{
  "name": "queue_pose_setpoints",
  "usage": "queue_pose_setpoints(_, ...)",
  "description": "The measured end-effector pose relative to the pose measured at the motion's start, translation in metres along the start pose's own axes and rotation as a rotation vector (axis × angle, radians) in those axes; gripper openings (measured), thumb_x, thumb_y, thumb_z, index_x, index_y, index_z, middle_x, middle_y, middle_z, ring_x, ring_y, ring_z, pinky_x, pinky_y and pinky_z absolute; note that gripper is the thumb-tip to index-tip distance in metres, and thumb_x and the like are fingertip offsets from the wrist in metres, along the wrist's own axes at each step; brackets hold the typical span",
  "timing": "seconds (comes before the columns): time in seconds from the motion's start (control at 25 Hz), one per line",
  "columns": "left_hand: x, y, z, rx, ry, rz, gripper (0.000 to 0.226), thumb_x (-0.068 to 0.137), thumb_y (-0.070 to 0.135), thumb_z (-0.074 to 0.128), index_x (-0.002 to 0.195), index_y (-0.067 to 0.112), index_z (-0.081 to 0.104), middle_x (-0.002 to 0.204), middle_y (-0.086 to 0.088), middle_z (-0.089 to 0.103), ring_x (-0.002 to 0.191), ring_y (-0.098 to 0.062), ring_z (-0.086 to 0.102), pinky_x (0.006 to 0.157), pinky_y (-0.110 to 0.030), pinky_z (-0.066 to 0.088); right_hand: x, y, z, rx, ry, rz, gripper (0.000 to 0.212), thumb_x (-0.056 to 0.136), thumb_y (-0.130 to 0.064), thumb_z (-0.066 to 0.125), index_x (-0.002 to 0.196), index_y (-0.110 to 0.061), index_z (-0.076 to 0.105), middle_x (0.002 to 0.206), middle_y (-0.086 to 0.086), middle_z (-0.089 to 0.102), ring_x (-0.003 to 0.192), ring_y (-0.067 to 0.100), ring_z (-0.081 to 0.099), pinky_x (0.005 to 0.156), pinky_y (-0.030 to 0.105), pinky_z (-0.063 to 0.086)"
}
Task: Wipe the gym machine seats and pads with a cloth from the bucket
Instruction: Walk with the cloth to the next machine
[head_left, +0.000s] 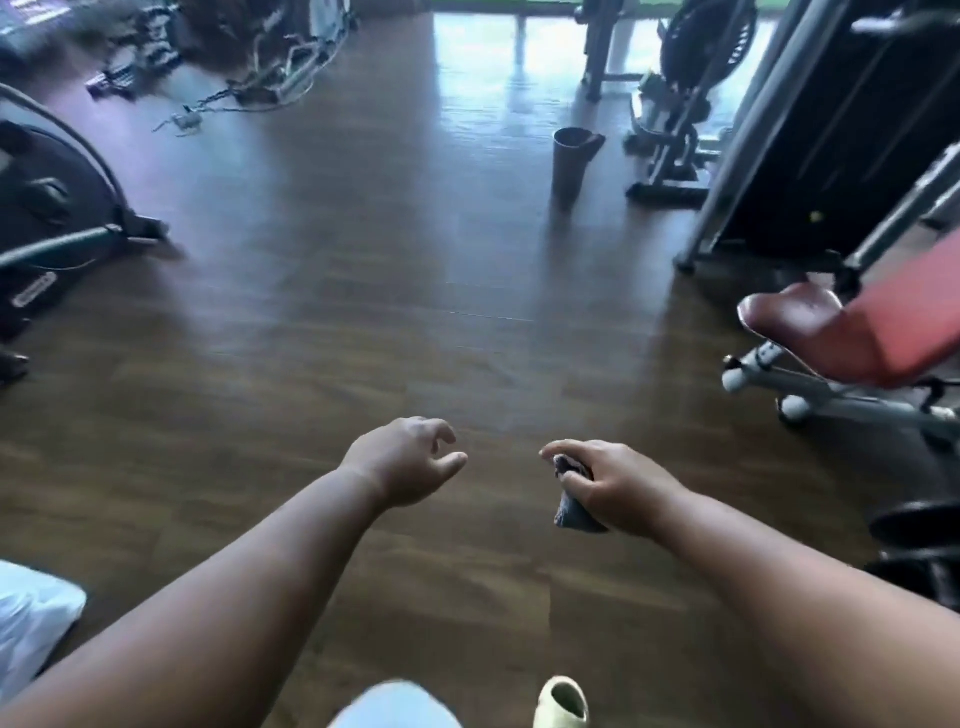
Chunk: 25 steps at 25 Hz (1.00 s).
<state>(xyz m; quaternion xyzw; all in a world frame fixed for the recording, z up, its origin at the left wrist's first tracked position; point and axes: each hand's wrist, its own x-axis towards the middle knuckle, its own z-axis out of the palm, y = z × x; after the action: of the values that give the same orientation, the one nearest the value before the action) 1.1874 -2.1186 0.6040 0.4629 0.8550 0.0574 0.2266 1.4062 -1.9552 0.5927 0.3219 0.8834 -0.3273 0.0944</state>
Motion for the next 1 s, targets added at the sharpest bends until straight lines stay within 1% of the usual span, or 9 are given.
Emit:
queue_pose_setpoints(0.16, 0.076, -0.020, -0.039, 0.007, -0.020, -0.043, 0.036, 0.091, 0.060, 0.052, 0.118, 0.038, 0.061, 0.111, 0.017, 0.064, 0.106, -0.006, 0.060, 0.087, -0.027, 0.048, 0.107, -0.014, -0.049, -0.077, 0.002, -0.049, 0.037, 0.084, -0.045, 0.047, 0.120, -0.041, 0.058, 0.123, -0.013, 0.063, 0.113, 0.015, 0.059, 0.093, 0.038, 0.051)
queue_pose_setpoints(0.28, 0.158, -0.049, -0.078, 0.026, 0.002, -0.039, 0.037, 0.091, 0.060, 0.052, 0.118, 0.037, 0.062, 0.112, 0.017, 0.064, 0.107, -0.007, 0.060, 0.090, -0.030, 0.049, 0.196, -0.030, -0.082, -0.098, 0.032, -0.083, 0.035, 0.086, -0.051, 0.052, 0.118, -0.040, 0.060, 0.119, -0.014, 0.064, 0.109, 0.014, 0.060, 0.090, 0.035, 0.051)
queue_pose_setpoints(0.36, 0.222, -0.067, -0.112, 0.040, 0.026, -0.025, 0.037, 0.091, 0.061, 0.051, 0.118, 0.038, 0.061, 0.113, 0.016, 0.063, 0.108, -0.008, 0.060, 0.091, -0.031, 0.050, 0.254, -0.040, -0.105, -0.110, 0.062, -0.085, 0.037, 0.086, -0.057, 0.053, 0.117, -0.039, 0.059, 0.118, -0.012, 0.064, 0.107, 0.015, 0.061, 0.089, 0.035, 0.051)
queue_pose_setpoints(0.52, 0.355, -0.083, -0.184, 0.079, 0.004, 0.044, 0.040, 0.090, 0.062, 0.050, 0.119, 0.037, 0.062, 0.114, 0.014, 0.064, 0.110, -0.011, 0.059, 0.093, -0.032, 0.050, 0.364, -0.050, -0.163, -0.098, 0.118, 0.003, 0.049, 0.077, -0.068, 0.049, 0.119, -0.043, 0.055, 0.117, -0.013, 0.063, 0.106, 0.014, 0.062, 0.089, 0.035, 0.052)
queue_pose_setpoints(0.6, 0.422, -0.079, -0.214, 0.085, -0.004, 0.083, 0.039, 0.090, 0.062, 0.051, 0.118, 0.037, 0.062, 0.111, 0.014, 0.065, 0.109, -0.012, 0.060, 0.092, -0.033, 0.050, 0.412, -0.046, -0.197, -0.072, 0.140, 0.044, 0.056, 0.070, -0.074, 0.044, 0.117, -0.045, 0.053, 0.114, -0.015, 0.063, 0.106, 0.012, 0.062, 0.088, 0.036, 0.053)
queue_pose_setpoints(0.64, 0.454, -0.074, -0.226, 0.089, -0.007, 0.101, 0.038, 0.089, 0.062, 0.052, 0.116, 0.038, 0.063, 0.110, 0.015, 0.065, 0.108, -0.012, 0.061, 0.092, -0.034, 0.051, 0.434, -0.042, -0.215, -0.064, 0.151, 0.061, 0.056, 0.070, -0.074, 0.045, 0.117, -0.044, 0.054, 0.113, -0.016, 0.063, 0.106, 0.012, 0.061, 0.089, 0.036, 0.052)
queue_pose_setpoints(0.8, 0.586, -0.034, -0.265, 0.092, -0.001, 0.164, 0.038, 0.087, 0.064, 0.051, 0.115, 0.040, 0.063, 0.111, 0.014, 0.065, 0.107, -0.012, 0.061, 0.091, -0.034, 0.051, 0.525, -0.005, -0.295, -0.064, 0.196, 0.094, 0.043, 0.080, -0.065, 0.058, 0.116, -0.041, 0.060, 0.113, -0.014, 0.063, 0.106, 0.012, 0.061, 0.088, 0.034, 0.051)
queue_pose_setpoints(0.92, 0.686, 0.001, -0.292, 0.087, 0.042, 0.193, 0.038, 0.088, 0.063, 0.051, 0.116, 0.040, 0.062, 0.113, 0.015, 0.065, 0.108, -0.011, 0.060, 0.091, -0.034, 0.051, 0.605, 0.032, -0.361, -0.101, 0.212, 0.076, 0.037, 0.082, -0.062, 0.059, 0.112, -0.041, 0.060, 0.110, -0.015, 0.063, 0.103, 0.012, 0.061, 0.083, 0.032, 0.051)
queue_pose_setpoints(1.0, 0.747, 0.021, -0.312, 0.062, 0.052, 0.174, 0.038, 0.089, 0.062, 0.053, 0.117, 0.038, 0.063, 0.112, 0.015, 0.066, 0.107, -0.011, 0.060, 0.090, -0.032, 0.051, 0.659, 0.054, -0.409, -0.102, 0.208, 0.079, 0.037, 0.082, -0.062, 0.059, 0.113, -0.042, 0.060, 0.110, -0.015, 0.063, 0.103, 0.012, 0.061, 0.083, 0.031, 0.051)
